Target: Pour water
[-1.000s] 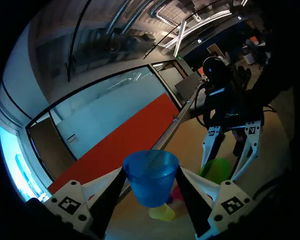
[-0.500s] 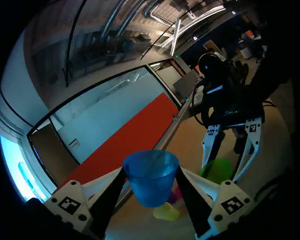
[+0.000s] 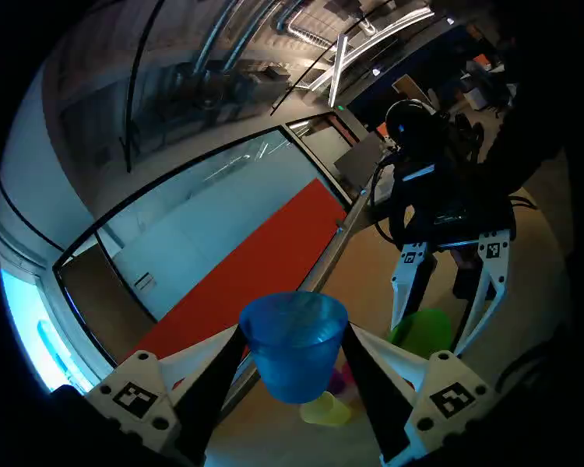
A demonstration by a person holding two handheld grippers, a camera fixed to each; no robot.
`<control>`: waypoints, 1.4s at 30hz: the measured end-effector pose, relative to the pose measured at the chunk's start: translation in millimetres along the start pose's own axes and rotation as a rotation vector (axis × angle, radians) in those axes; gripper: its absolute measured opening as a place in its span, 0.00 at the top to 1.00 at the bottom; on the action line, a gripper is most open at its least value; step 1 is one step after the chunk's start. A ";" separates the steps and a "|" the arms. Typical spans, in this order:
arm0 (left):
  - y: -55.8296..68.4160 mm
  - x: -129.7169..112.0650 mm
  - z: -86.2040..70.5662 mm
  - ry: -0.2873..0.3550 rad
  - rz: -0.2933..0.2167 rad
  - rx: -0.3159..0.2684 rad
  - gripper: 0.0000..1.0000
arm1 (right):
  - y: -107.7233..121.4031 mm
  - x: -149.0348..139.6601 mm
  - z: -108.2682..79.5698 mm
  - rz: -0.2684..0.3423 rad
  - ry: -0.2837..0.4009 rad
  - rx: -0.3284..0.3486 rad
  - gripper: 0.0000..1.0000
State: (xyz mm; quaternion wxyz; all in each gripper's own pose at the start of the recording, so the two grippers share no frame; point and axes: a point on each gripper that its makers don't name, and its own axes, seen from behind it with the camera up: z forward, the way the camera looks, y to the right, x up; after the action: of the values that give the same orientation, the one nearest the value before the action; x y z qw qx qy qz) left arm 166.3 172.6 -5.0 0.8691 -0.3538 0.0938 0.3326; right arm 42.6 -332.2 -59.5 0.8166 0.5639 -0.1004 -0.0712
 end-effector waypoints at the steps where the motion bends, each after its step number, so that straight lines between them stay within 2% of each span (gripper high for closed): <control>1: 0.2 0.0 -0.1 0.000 0.001 0.000 0.15 | -0.3 0.3 0.3 -0.004 0.002 -0.001 0.09; 9: -0.2 -1.6 -0.9 -0.002 -0.002 0.000 0.15 | -1.8 -1.2 2.8 -0.035 0.015 -0.003 0.09; 21: -0.3 -0.1 -2.3 -0.003 0.010 -0.002 0.15 | -0.2 5.4 4.9 -0.035 0.048 -0.013 0.09; 42: 4.9 1.3 -3.0 -0.002 0.083 -0.008 0.15 | -3.0 10.4 8.8 -0.030 0.062 -0.004 0.09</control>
State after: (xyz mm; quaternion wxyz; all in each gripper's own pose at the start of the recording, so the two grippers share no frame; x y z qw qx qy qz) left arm 164.4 173.8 -10.5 0.8532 -0.3530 0.1063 0.3689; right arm 50.5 -343.6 -58.4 0.8192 0.5658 -0.0662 -0.0662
